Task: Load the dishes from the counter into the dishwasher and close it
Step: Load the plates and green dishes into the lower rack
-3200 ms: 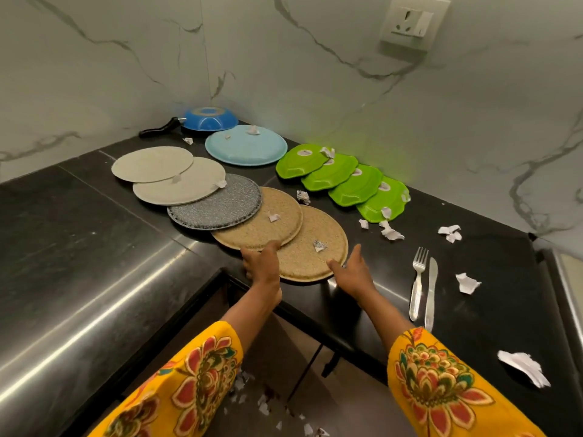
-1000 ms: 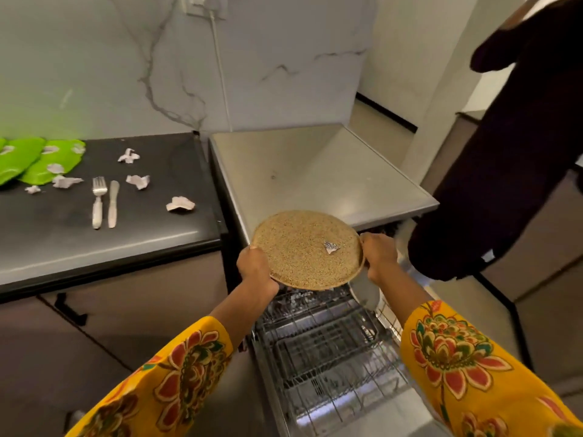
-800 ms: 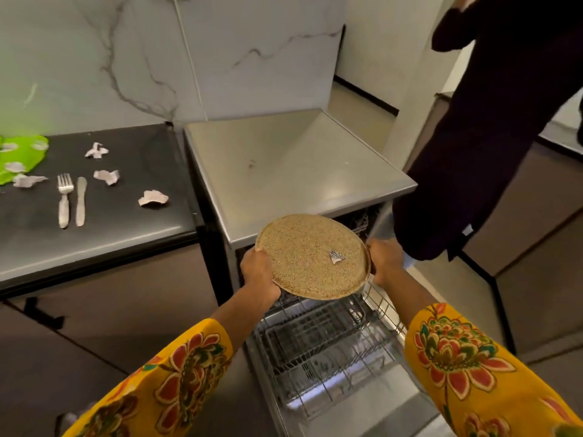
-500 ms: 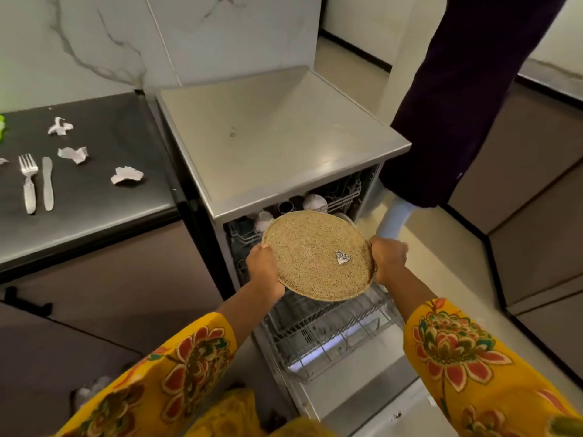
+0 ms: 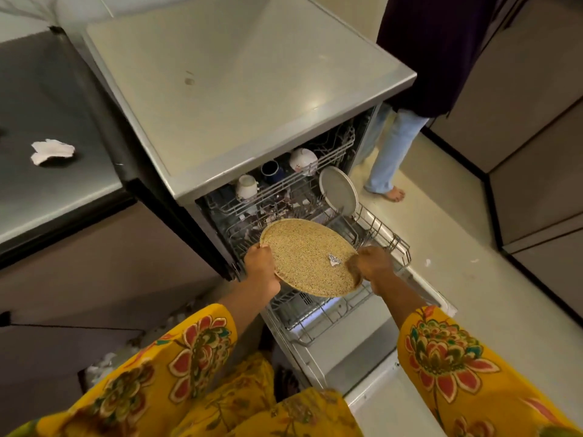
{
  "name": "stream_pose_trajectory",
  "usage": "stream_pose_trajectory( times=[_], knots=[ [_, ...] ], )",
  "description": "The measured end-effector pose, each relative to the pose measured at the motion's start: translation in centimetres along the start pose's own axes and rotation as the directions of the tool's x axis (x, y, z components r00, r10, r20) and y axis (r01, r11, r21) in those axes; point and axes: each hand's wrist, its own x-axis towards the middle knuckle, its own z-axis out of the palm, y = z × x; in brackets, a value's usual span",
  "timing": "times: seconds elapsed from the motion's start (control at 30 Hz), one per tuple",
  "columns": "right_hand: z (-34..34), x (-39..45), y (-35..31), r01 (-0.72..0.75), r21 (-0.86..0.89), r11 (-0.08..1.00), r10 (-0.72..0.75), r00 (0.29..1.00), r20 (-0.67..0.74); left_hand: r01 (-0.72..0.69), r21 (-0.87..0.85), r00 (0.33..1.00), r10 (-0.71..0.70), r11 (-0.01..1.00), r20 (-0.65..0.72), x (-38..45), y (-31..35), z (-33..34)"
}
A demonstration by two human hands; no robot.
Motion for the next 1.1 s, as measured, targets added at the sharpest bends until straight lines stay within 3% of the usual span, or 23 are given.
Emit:
stream_pose_trajectory(
  times=[0.13, 0.27, 0.57, 0.7, 0.83, 0.97, 1.1],
  knots=[
    [1.1, 1.2, 0.9, 0.037, 0.008, 0.999, -0.038, 0.975, 0.218, 0.040, 0.046, 0.999, -0.038, 0.998, -0.032, 2.6, -0.2, 1.4],
    [2.2, 3.1, 1.1, 0.177, -0.070, 0.982, -0.128, 0.888, 0.443, 0.090, 0.094, 0.995, -0.087, 0.991, -0.038, 4.8, 0.6, 3.6],
    [4.2, 10.5, 0.7, 0.303, -0.252, 0.919, -0.155, 0.866, 0.476, 0.073, 0.240, 0.995, -0.086, 0.968, 0.045, 11.6, 2.7, 10.0],
    [4.3, 14.2, 1.0, 0.428, -0.447, 0.786, -0.293, 0.894, 0.339, 0.067, 0.207, 0.993, -0.086, 0.976, 0.086, 14.9, 2.8, 13.1],
    [4.7, 17.7, 0.1, 0.415, -0.670, 0.616, -0.401, 0.897, 0.188, 0.098, 0.114, 0.976, -0.118, 0.989, 0.185, 18.6, 2.4, 15.6],
    [4.5, 22.3, -1.0, 0.346, -0.691, 0.635, -0.409, 0.909, 0.080, 0.165, 0.108, 0.944, -0.189, 0.980, 0.271, 21.1, 2.0, 16.9],
    [4.4, 27.3, -1.9, 0.295, -0.683, 0.669, -0.382, 0.924, 0.024, 0.186, 0.179, 0.949, -0.224, 0.966, 0.222, 22.6, 0.5, 16.3]
  ],
)
